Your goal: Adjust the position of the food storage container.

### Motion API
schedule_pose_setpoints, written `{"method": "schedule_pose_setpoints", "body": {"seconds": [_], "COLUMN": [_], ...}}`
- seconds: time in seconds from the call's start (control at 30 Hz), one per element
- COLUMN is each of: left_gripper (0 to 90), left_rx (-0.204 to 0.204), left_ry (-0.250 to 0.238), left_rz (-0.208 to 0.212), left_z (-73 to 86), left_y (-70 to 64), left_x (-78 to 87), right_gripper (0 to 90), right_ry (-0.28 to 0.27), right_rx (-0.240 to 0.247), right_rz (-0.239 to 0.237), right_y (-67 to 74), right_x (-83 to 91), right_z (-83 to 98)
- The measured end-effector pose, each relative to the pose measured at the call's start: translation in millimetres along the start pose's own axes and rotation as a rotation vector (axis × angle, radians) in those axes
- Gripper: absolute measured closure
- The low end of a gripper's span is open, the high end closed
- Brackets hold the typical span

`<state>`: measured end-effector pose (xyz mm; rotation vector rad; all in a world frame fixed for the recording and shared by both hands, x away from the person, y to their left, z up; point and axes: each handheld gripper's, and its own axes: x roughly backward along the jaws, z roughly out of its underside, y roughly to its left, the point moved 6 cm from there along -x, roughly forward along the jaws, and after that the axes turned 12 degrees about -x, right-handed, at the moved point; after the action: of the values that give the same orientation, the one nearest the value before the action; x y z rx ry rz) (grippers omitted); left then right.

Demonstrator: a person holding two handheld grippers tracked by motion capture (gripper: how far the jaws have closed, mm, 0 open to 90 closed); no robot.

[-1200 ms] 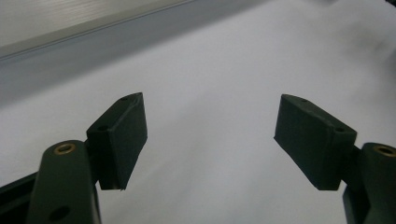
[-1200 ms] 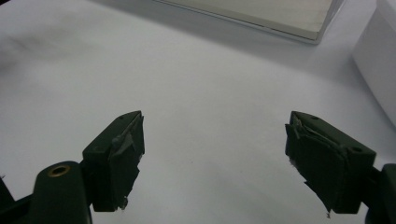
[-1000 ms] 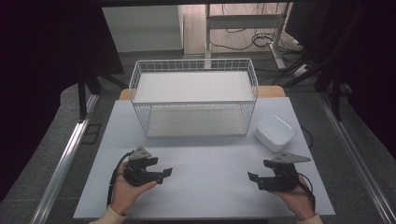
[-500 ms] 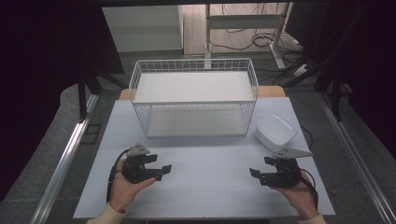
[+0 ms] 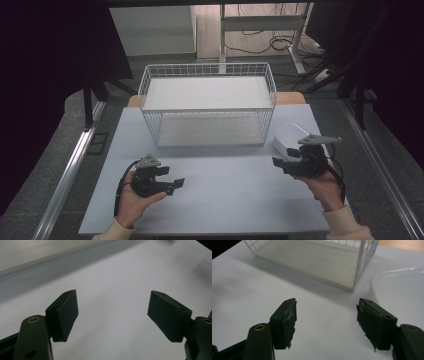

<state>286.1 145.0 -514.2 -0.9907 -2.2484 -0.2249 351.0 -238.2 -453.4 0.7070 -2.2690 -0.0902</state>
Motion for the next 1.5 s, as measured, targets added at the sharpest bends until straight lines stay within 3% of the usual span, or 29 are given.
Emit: {"method": "schedule_pose_setpoints", "body": {"seconds": [0.2,0.43,0.6,0.8,0.87,0.9,1.0,1.3,1.5], "left_gripper": [23.9,23.9,23.9,23.9,23.9,23.9,23.9,24.0,24.1], "left_rx": [0.003,0.005,0.005,0.007,0.005,0.002,0.001,0.001,0.002], "left_ry": [-0.006,-0.011,-0.007,-0.014,-0.015,-0.015,-0.012,-0.019,-0.025], "left_rz": [-0.005,-0.011,-0.008,-0.012,-0.012,-0.012,-0.007,0.005,0.002], "left_z": [-1.9,-3.1,-1.9,-2.2,-2.8,-2.9,-2.3,-2.2,-2.6], "left_y": [0.3,0.2,1.6,3.2,2.8,2.3,2.1,2.6,2.7], "left_x": [1.3,2.4,1.7,3.9,4.2,3.7,2.9,2.1,3.3], "right_gripper": [36.8,45.3,57.3,68.0,74.2,81.1,88.4,89.5,89.5], "right_ry": [-0.004,0.018,0.044,0.059,0.07,0.078,0.101,0.14,0.151], "right_rx": [-0.037,-0.08,-0.105,-0.133,-0.133,-0.13,-0.156,-0.156,-0.198], "right_rz": [0.015,0.005,0.04,0.051,0.064,0.092,0.109,0.154,0.174], "right_y": [-16.3,-34.0,-52.4,-62.2,-66.3,-72.8,-84.4,-101.6,-116.1], "right_x": [-1.5,-7.6,-18.6,-30.5,-36.5,-42.8,-53.6,-86.1,-105.5], "right_z": [-28.5,-48.2,-63.0,-75.9,-81.0,-86.5,-93.2,-105.3,-102.7]}}
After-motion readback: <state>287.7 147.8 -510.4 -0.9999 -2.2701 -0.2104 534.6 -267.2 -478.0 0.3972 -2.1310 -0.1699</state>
